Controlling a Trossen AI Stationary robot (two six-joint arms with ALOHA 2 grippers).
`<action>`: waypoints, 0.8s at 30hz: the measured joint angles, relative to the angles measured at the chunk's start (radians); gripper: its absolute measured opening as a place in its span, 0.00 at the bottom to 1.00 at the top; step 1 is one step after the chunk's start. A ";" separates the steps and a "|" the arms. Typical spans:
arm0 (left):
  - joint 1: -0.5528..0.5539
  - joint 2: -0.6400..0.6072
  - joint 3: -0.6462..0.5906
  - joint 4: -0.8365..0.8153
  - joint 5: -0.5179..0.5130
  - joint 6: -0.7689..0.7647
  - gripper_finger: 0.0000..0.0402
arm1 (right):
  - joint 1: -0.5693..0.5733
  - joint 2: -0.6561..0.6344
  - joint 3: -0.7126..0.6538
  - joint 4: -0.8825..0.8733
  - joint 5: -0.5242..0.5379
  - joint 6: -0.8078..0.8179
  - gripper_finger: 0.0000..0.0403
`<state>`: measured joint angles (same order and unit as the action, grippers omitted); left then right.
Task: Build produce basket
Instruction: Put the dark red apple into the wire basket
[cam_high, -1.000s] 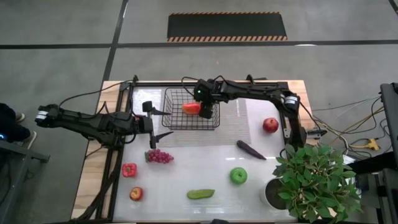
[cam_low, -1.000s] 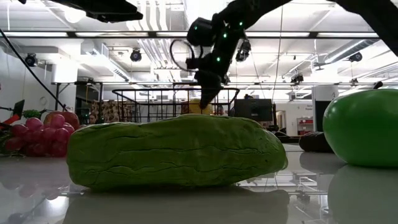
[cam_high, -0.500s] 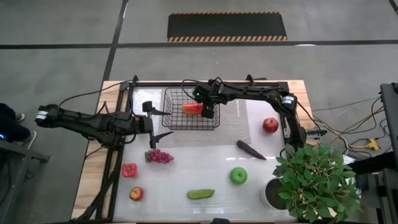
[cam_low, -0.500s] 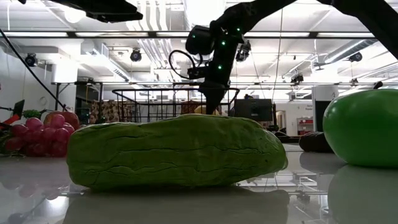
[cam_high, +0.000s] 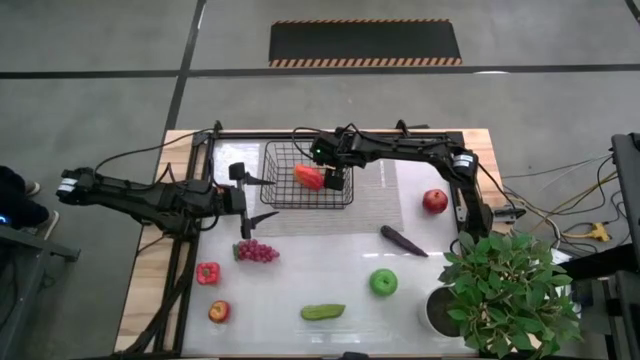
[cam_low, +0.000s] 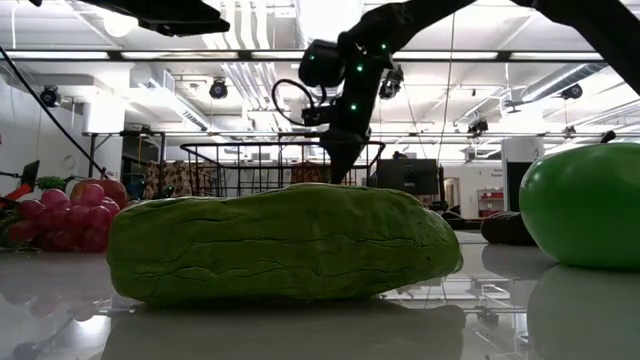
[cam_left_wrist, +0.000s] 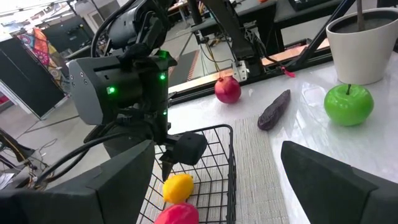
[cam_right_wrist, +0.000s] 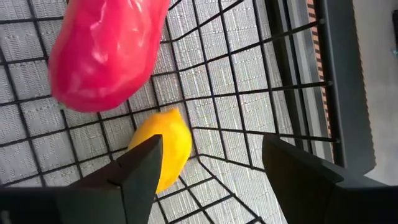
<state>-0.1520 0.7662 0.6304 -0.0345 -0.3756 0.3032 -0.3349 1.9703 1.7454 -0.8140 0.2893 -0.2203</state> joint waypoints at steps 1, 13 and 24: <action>0.000 0.000 0.000 0.000 0.000 0.000 0.83 | 0.002 -0.003 0.000 -0.007 0.000 0.000 0.65; 0.000 0.021 0.000 0.000 0.000 -0.009 0.83 | 0.132 -0.124 0.011 -0.041 0.000 0.040 0.58; 0.000 0.100 0.008 0.065 0.000 -0.011 0.83 | 0.348 -0.265 -0.125 0.054 -0.010 0.075 0.53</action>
<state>-0.1520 0.8661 0.6387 0.0308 -0.3756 0.2920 0.0136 1.7052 1.6201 -0.7600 0.2790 -0.1453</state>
